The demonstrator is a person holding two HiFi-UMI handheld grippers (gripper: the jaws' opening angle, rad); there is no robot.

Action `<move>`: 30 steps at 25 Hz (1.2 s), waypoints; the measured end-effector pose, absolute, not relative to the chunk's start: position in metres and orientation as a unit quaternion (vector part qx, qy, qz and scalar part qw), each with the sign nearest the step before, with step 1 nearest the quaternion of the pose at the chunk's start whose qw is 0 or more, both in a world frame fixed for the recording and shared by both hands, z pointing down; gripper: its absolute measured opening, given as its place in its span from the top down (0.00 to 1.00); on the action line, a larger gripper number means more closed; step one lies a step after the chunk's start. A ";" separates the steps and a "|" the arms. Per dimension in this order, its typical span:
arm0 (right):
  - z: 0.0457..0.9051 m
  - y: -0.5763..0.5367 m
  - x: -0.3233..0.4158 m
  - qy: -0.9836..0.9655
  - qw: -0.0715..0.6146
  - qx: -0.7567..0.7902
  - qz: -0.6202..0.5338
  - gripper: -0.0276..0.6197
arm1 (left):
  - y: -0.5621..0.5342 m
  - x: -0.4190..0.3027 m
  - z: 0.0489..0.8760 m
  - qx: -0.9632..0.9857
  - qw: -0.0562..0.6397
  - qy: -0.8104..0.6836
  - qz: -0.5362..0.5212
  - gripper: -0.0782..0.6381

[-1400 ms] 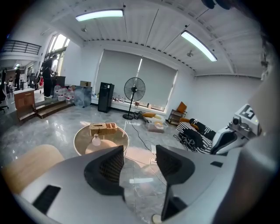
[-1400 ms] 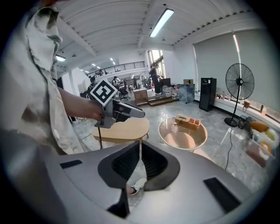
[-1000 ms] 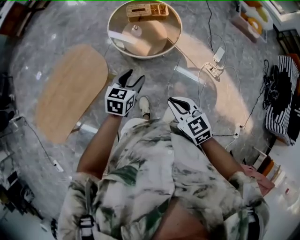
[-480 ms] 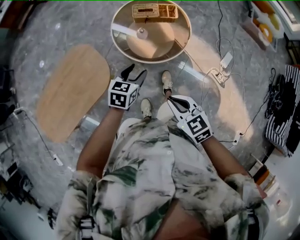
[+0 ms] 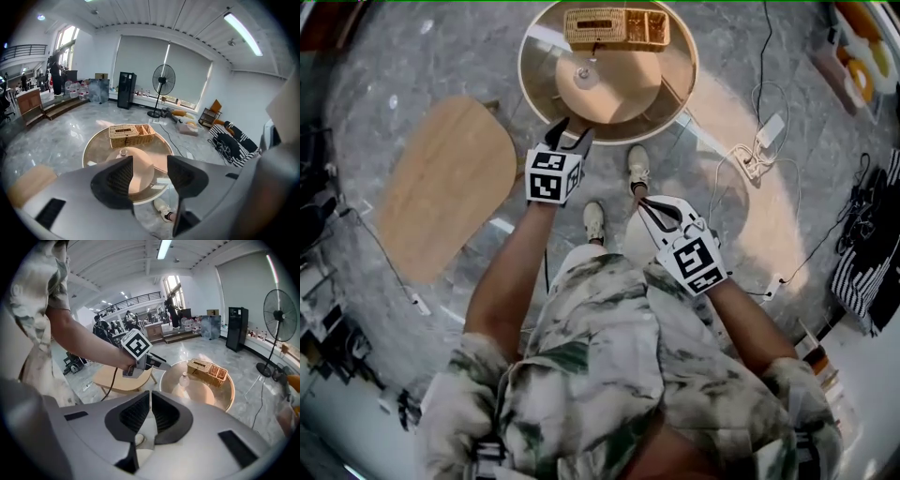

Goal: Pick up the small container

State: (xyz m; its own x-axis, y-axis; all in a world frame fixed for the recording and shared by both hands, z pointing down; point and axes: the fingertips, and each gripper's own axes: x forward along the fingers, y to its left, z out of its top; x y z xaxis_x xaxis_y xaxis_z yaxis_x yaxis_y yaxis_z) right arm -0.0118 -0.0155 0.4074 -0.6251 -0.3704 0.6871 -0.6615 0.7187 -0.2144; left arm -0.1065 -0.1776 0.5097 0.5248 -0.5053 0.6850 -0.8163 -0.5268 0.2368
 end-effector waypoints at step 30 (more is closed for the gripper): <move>0.553 -0.126 0.030 -0.854 0.361 0.212 0.310 0.90 | -0.329 -0.093 0.735 0.744 0.317 -0.493 0.319 0.55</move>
State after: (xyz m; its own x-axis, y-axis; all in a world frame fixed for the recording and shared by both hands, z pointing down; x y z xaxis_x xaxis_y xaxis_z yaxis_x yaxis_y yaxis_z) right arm 0.0304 -0.1265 0.5527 -0.6504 -0.1382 0.7469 -0.5848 0.7187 -0.3762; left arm -0.0928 -0.3289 0.7346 0.3099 -0.5323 0.7878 -0.9369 -0.3118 0.1578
